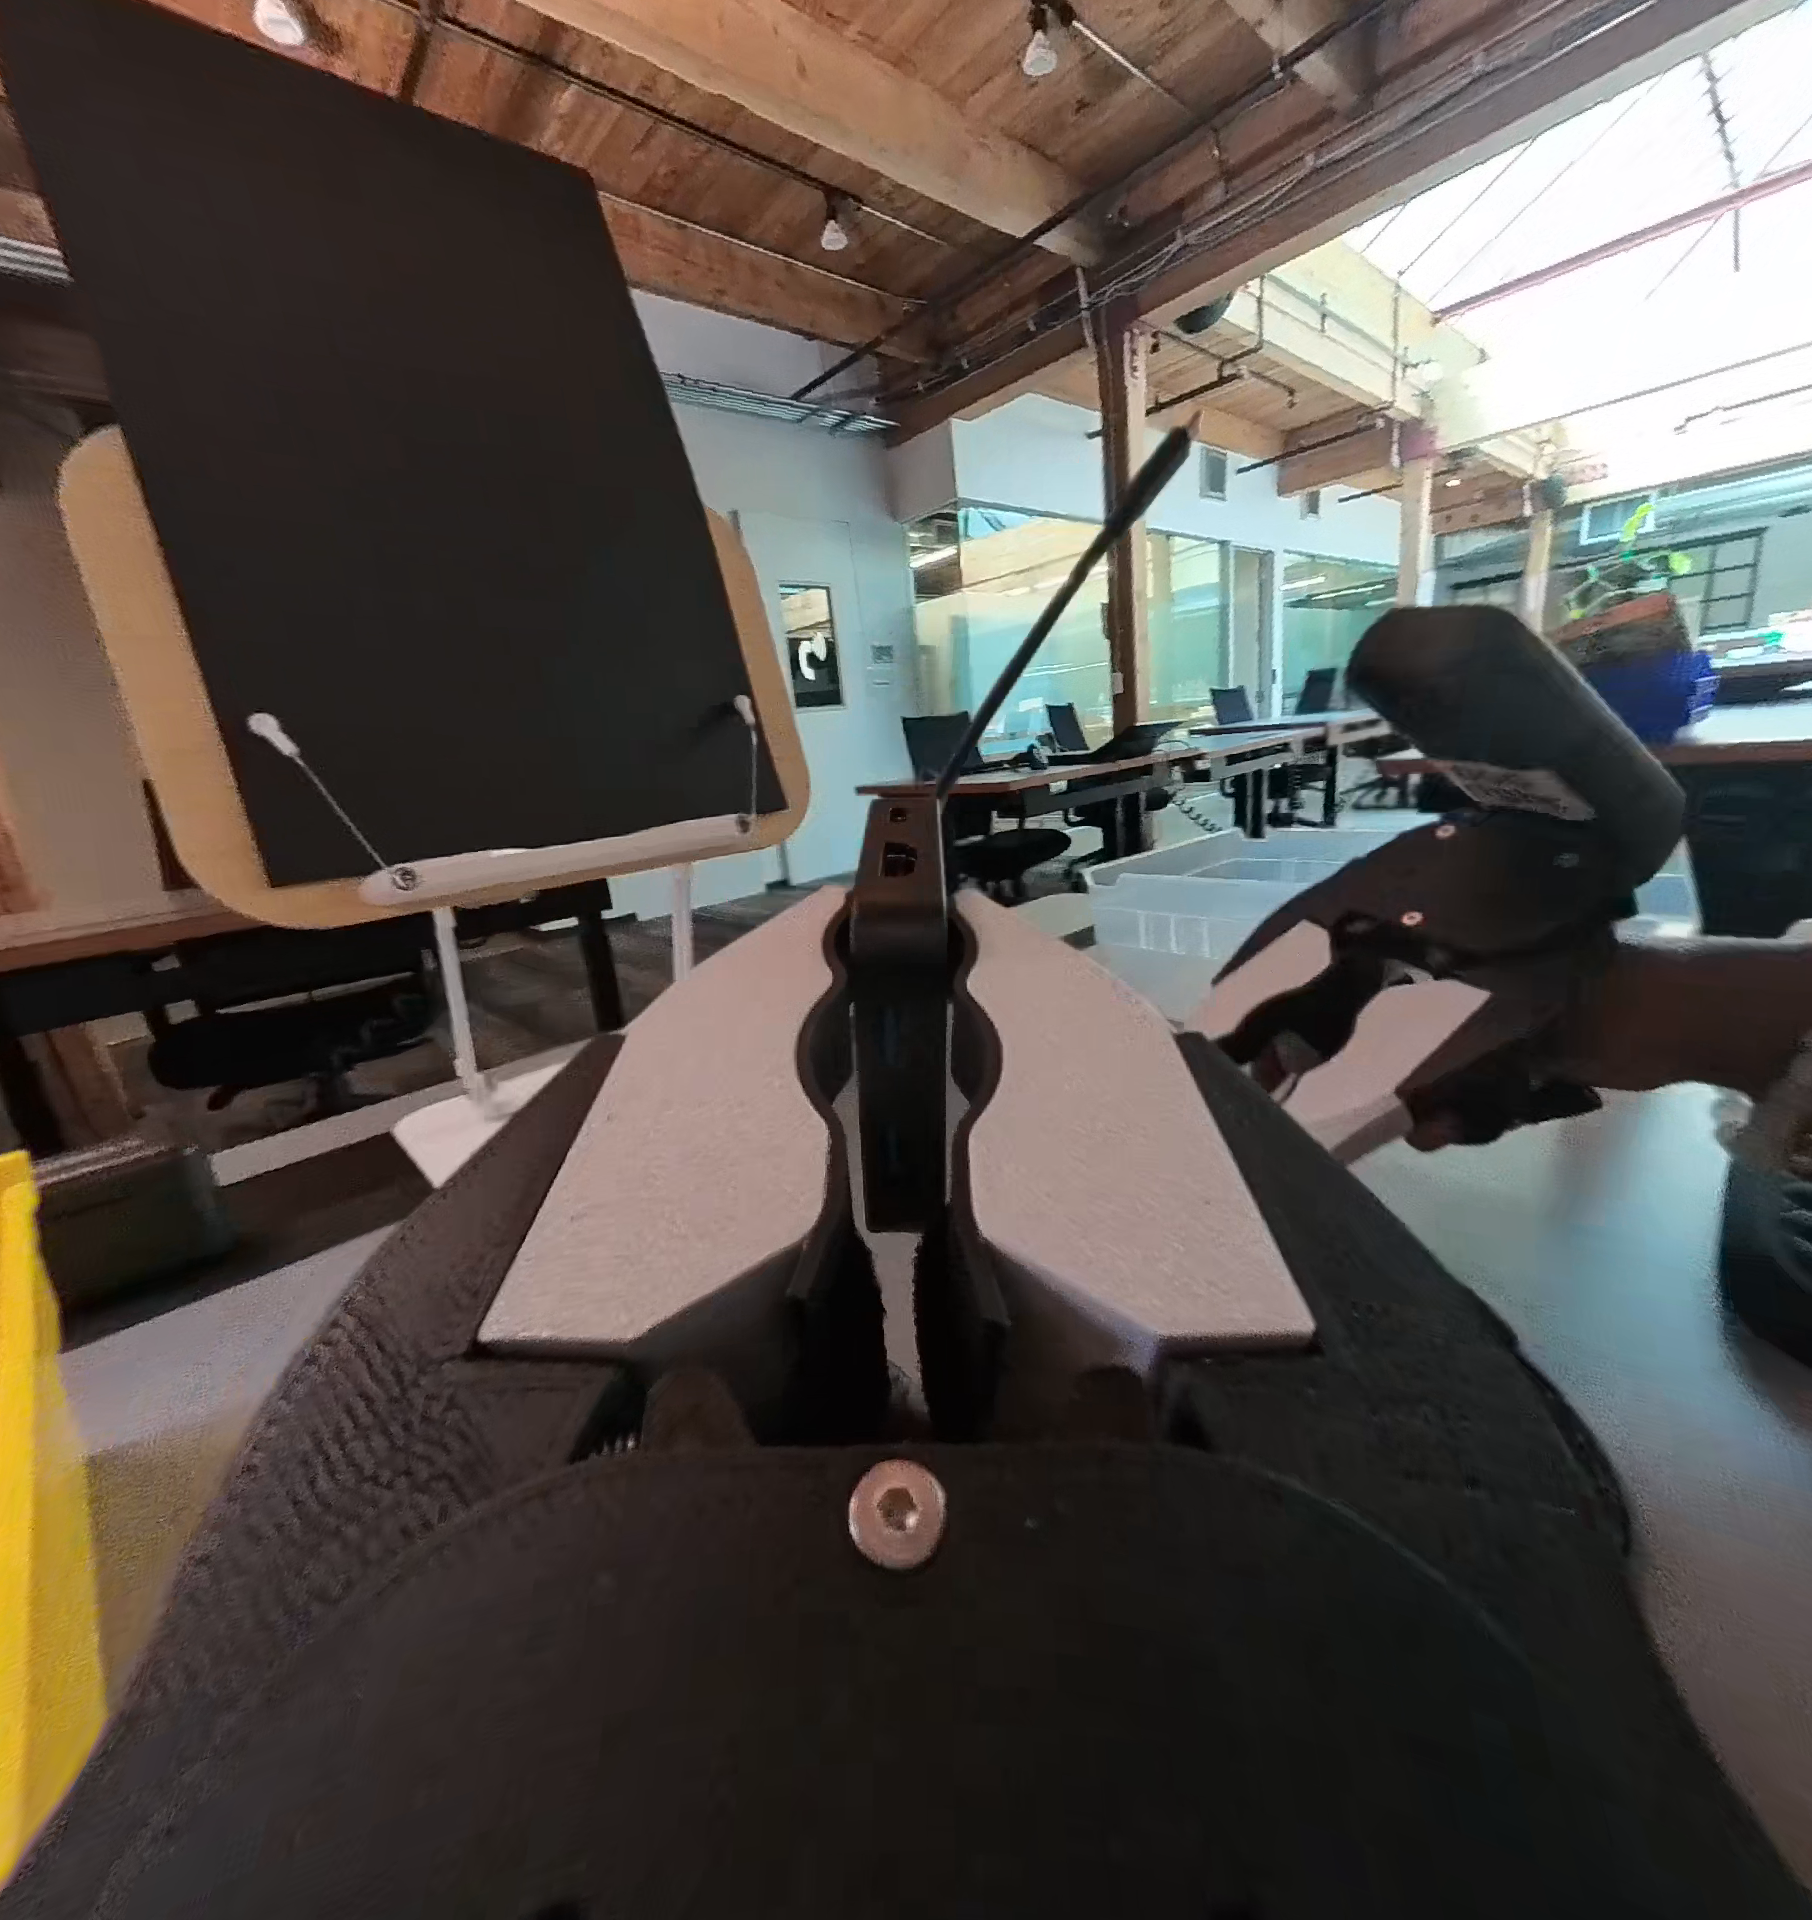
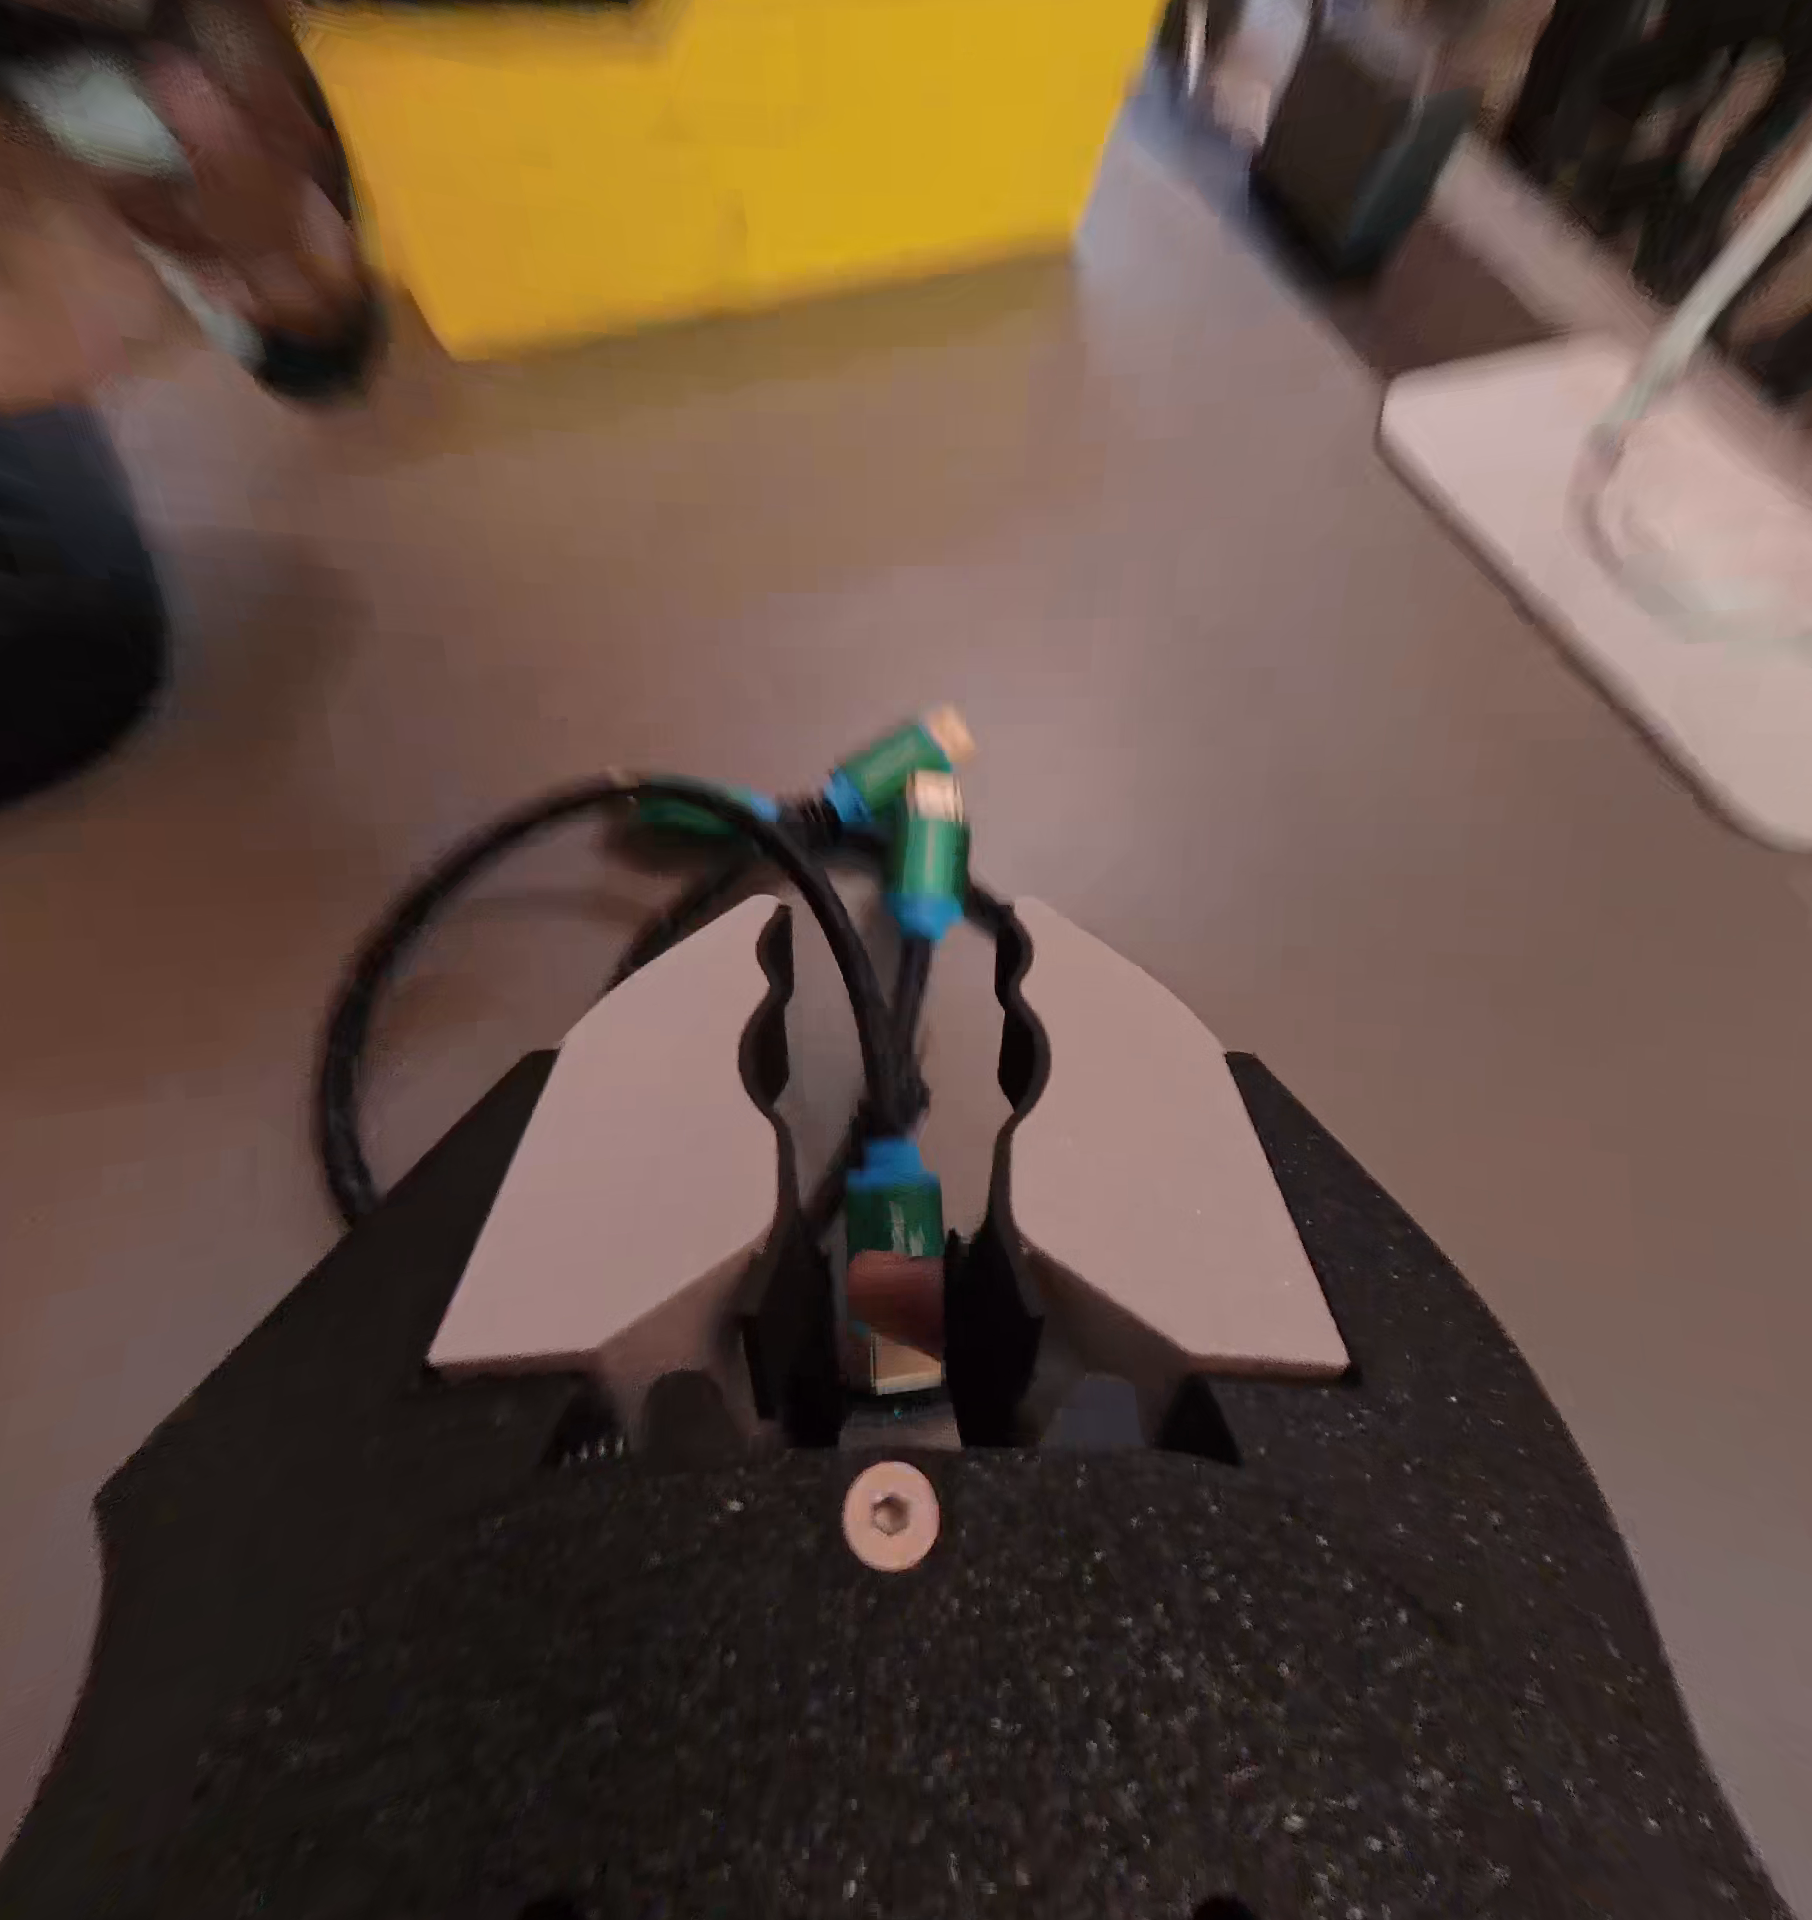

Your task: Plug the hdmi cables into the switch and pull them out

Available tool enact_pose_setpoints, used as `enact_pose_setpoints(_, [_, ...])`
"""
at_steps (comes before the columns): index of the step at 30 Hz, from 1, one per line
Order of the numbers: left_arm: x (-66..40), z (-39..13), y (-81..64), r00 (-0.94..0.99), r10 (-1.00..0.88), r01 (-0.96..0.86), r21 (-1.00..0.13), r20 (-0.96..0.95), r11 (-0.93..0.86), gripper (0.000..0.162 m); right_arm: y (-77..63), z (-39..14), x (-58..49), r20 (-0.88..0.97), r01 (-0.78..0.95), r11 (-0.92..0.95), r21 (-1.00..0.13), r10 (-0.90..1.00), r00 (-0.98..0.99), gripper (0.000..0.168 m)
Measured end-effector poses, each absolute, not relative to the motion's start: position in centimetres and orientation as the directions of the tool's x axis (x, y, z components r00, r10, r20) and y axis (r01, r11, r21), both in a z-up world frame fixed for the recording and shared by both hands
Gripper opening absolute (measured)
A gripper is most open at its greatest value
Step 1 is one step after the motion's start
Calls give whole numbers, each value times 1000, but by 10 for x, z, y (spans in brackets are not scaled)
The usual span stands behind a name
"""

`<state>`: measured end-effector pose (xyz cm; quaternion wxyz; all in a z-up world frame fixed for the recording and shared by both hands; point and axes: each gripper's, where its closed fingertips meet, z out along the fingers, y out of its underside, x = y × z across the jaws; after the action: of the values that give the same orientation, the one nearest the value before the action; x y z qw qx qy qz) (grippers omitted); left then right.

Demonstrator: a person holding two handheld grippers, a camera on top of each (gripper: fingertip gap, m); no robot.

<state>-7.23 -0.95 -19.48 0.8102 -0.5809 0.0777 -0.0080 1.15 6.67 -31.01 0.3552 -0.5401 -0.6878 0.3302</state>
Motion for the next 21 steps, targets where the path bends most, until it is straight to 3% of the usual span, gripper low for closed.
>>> enact_pose_setpoints(3, [-60, -200, -6, 972, -224, 0, -956, -69, 292, 14, 27, -232, 17, 213, 111, 251, -961, 936, -279, 31])
enact_pose_setpoints(6, [-43, -209, -2, 944, -313, -32, -971, -108, 238, 14, 0, -176, 25, 322, -136, 295, -946, 907, -272, 30])
enact_pose_setpoints(11, [7, -212, -13, 818, -523, -100, -954, -241, 284, 14, 4, -209, 5, 261, 78, 301, -950, 909, -326, 40])
enact_pose_setpoints(13, [18, -214, -16, 776, -585, -81, -956, -238, 282, 14, -8, -213, 10, 244, 31, 281, -959, 880, -407, 36])
enact_pose_setpoints(15, [26, -215, -19, 740, -634, -56, -960, -225, 275, 14, -19, -216, 18, 246, -6, 277, -961, 844, -476, 20])
enact_pose_setpoints(19, [37, -214, -21, 703, -674, -32, -957, -225, 287, 15, -19, -216, 32, 275, -50, 290, -956, 819, -504, 16])
enact_pose_setpoints(21, [30, -210, -15, 747, -628, -36, -956, -220, 292, 32, 1, -207, 37, 307, -97, 294, -951, 857, -414, 16])
